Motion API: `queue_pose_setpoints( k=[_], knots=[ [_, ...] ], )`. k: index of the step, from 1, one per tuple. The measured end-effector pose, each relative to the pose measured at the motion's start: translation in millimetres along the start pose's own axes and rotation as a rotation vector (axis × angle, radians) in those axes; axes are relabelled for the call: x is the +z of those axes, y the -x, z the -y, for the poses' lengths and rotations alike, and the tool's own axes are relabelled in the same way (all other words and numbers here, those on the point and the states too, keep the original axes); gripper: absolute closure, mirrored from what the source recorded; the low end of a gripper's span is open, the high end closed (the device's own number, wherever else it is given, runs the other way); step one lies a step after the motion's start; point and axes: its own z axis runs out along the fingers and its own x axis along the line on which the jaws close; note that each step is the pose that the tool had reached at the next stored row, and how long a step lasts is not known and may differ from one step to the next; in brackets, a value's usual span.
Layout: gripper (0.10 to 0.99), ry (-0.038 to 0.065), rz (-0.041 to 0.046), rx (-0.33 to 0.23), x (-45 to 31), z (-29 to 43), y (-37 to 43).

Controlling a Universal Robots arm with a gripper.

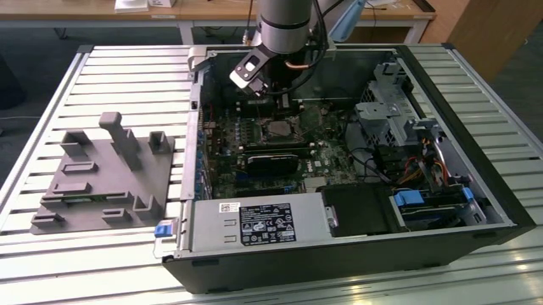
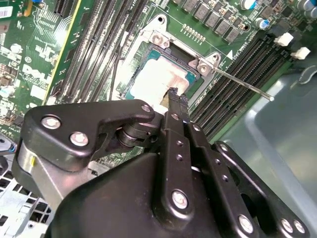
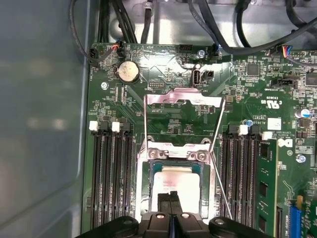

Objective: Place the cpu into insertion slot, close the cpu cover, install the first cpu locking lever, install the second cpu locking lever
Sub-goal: 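Close the cpu cover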

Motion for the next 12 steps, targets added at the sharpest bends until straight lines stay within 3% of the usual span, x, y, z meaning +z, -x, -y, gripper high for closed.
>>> queue_pose_setpoints(
  k=[12],
  knots=[
    [0.973,-0.006,-0.0001,0.000,-17.4,-0.8,-0.5]
  ],
)
